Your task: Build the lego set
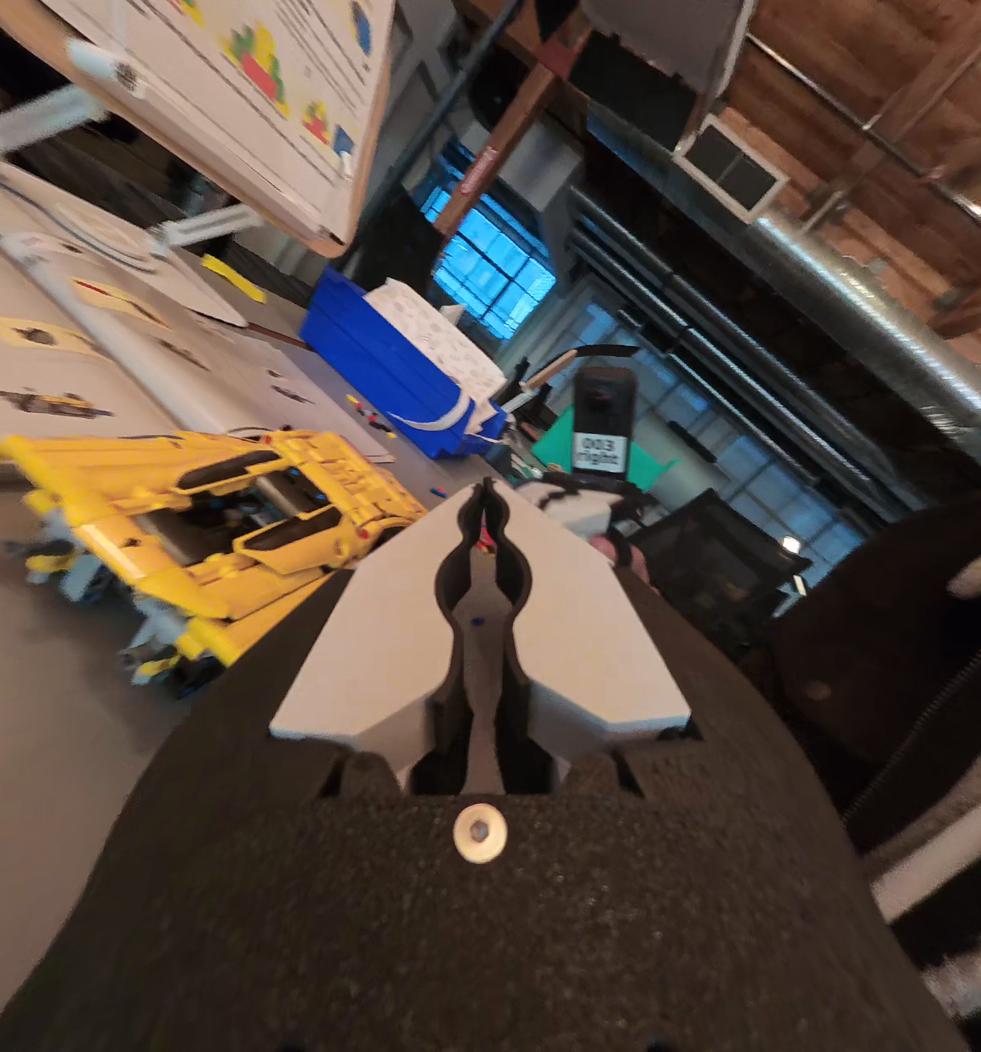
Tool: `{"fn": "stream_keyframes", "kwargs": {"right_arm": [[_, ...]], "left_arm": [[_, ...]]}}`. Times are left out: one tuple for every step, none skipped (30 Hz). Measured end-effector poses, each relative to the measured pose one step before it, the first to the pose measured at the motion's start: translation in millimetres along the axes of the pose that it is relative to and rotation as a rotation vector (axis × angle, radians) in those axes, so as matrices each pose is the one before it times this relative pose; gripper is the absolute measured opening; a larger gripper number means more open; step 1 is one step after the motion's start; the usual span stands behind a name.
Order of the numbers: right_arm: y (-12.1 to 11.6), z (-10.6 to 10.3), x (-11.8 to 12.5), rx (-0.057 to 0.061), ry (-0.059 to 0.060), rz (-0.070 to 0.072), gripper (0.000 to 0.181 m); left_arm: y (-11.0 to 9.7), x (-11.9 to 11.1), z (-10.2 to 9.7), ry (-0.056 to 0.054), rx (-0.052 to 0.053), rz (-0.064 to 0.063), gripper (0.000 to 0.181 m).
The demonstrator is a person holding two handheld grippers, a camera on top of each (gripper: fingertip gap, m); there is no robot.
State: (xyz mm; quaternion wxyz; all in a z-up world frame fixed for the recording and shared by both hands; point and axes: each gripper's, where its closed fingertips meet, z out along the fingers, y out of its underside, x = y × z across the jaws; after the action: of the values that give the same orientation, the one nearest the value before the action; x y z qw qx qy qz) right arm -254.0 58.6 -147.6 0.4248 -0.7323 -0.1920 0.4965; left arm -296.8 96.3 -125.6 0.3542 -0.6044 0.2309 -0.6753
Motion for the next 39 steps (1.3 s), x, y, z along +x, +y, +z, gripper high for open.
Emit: {"fn": "stream_keyframes", "kwargs": {"right_arm": [[17.28,2.94,1.64,-0.1037,0.0362,-0.0595,0.004],[23.77,4.99,1.08,-0.1372,0.0365,-0.0800,0.013],[22.49,6.33,3.68,-0.1244,0.0563,-0.0920,0.020],[18.81,6.88,5.98,-0.0982,0.0727,-0.0792,0.023],[12.88,7.31,0.00,-0.0647,0.0292,-0.0574,0.024],[5.50,5.96,-4.65,-0.0335,-0.0130,-0.0281,0.029],[2.06,4.16,-6.02,-0.0242,-0.0328,-0.0060,0.030],[-1.30,2.06,-5.33,-0.0014,-0.0349,-0.0014,0.032],[-2.74,0.27,-3.61,0.0136,-0.0226,0.0005,0.032],[-1.24,0.13,-3.14,0.0071,-0.0139,-0.0086,0.033],[-0.01,0.36,-0.07,-0.0005,0.0097,-0.0142,0.033],[0.55,1.33,2.20,-0.0045,0.0242,-0.0107,0.032],[0.27,2.18,1.71,-0.0074,0.0201,-0.0081,0.032],[-0.42,2.43,-0.34,-0.0071,0.0104,-0.0107,0.032],[-1.65,2.31,-2.97,0.0008,-0.0049,-0.0134,0.032],[-1.89,2.65,-3.39,0.0033,-0.0103,-0.0077,0.032],[-1.83,2.34,-2.27,0.0049,-0.0059,-0.0042,0.033],[-0.70,1.11,-1.75,-0.0020,-0.0041,-0.0084,0.033],[0.64,-0.42,0.82,-0.0082,0.0091,-0.0100,0.033],[1.22,-1.51,3.33,-0.0064,0.0225,-0.0093,0.032],[1.69,-1.96,1.26,-0.0036,0.0095,-0.0105,0.032],[1.48,-1.94,-0.39,0.0008,0.0001,-0.0036,0.031],[1.53,-0.95,-0.51,-0.0003,-0.0003,0.0030,0.029],[0.80,0.15,-0.25,0.0015,0.0028,0.0005,0.028],[-0.12,0.32,0.40,0.0006,0.0062,-0.0060,0.026],[-0.14,0.64,1.02,-0.0069,0.0108,-0.0152,0.022],[-0.66,1.22,0.23,-0.0054,0.0084,-0.0251,0.016],[-1.22,1.57,-0.28,0.0006,0.0088,-0.0321,0.016],[-1.07,0.81,0.39,0.0006,0.0132,-0.0342,0.015],[-0.38,-0.24,1.58,-0.0056,0.0199,-0.0348,0.015],[-0.11,-1.47,3.84,-0.0041,0.0297,-0.0432,0.015],[-0.99,-2.71,3.58,0.0082,0.0226,-0.0472,0.015],[-2.87,-3.94,2.49,0.0228,0.0130,-0.0447,0.015],[-3.95,-4.98,4.46,0.0281,0.0252,-0.0319,0.015],[-3.94,-5.34,4.16,0.0270,0.0231,-0.0306,0.015],[-4.22,-5.13,4.07,0.0294,0.0247,-0.0305,0.015],[-3.48,-4.25,4.05,0.0252,0.0277,-0.0337,0.015],[-3.27,-2.87,2.95,0.0188,0.0267,-0.0434,0.015],[-3.81,-1.68,0.85,0.0172,0.0194,-0.0515,0.015]], "left_arm": [[-1.96,-4.96,-2.45,-0.0318,0.0046,0.0113,0.000],[-1.08,-4.69,-1.53,-0.0272,0.0009,0.0066,0.000],[-0.45,-3.09,-0.77,-0.0160,0.0009,0.0003,0.000],[0.12,-1.76,0.07,-0.0072,0.0012,-0.0021,0.000],[0.95,-0.31,0.75,0.0009,-0.0029,-0.0026,0.000],[1.75,0.28,0.92,0.0049,-0.0116,-0.0030,0.001],[1.82,0.43,0.78,0.0041,-0.0136,0.0010,0.001],[1.69,0.35,0.67,0.0023,-0.0134,0.0082,0.001],[2.41,-0.60,0.25,-0.0045,-0.0229,0.0137,0.002],[3.70,-2.09,-0.09,-0.0135,-0.0340,0.0200,0.003],[3.36,-2.98,-0.59,-0.0200,-0.0326,0.0244,0.004],[2.07,-2.93,-0.99,-0.0199,-0.0201,0.0246,0.004],[0.82,-2.35,-1.00,-0.0153,-0.0079,0.0172,0.005],[-0.39,-0.93,-0.49,-0.0058,0.0019,0.0033,0.005],[-0.67,0.83,-0.10,0.0060,0.0069,-0.0044,0.005],[0.33,1.25,0.58,0.0087,0.0009,-0.0055,0.005],[1.61,0.57,0.70,0.0049,-0.0074,-0.0031,0.005],[1.19,0.34,0.46,0.0018,-0.0061,-0.0010,0.005],[0.01,0.44,-0.03,0.0022,0.0013,-0.0007,0.005],[-0.49,0.26,-0.36,0.0017,0.0033,-0.0014,0.005],[-0.24,-0.07,-0.31,0.0001,0.0023,-0.0024,0.005],[0.00,-0.11,-0.24,0.0013,0.0015,-0.0040,0.005],[0.16,0.15,0.09,0.0037,0.0002,-0.0055,0.005],[0.26,0.41,0.20,0.0051,-0.0010,-0.0053,0.005],[0.46,0.58,0.43,0.0054,-0.0015,-0.0044,0.005],[0.60,0.79,0.56,0.0067,-0.0025,-0.0047,0.005],[1.19,1.23,0.82,0.0091,-0.0056,-0.0051,0.006],[1.75,1.59,1.21,0.0124,-0.0103,-0.0074,0.006],[2.78,2.02,1.43,0.0159,-0.0169,-0.0111,0.007],[3.37,1.80,1.57,0.0172,-0.0207,-0.0125,0.008],[3.26,0.92,1.48,0.0134,-0.0193,-0.0124,0.011],[3.59,-0.71,1.60,0.0039,-0.0204,-0.0112,0.018],[4.11,-1.59,1.89,-0.0021,-0.0249,-0.0126,0.029],[5.13,-0.55,2.27,0.0059,-0.0300,-0.0158,0.033],[6.07,1.56,2.98,0.0212,-0.0343,-0.0203,0.036],[5.57,5.00,3.42,0.0424,-0.0311,-0.0254,0.039],[5.40,5.46,3.52,0.0433,-0.0307,-0.0220,0.041],[6.91,4.10,4.18,0.0280,-0.0406,-0.0057,0.041],[7.27,2.65,4.59,0.0118,-0.0458,0.0087,0.041]]}}
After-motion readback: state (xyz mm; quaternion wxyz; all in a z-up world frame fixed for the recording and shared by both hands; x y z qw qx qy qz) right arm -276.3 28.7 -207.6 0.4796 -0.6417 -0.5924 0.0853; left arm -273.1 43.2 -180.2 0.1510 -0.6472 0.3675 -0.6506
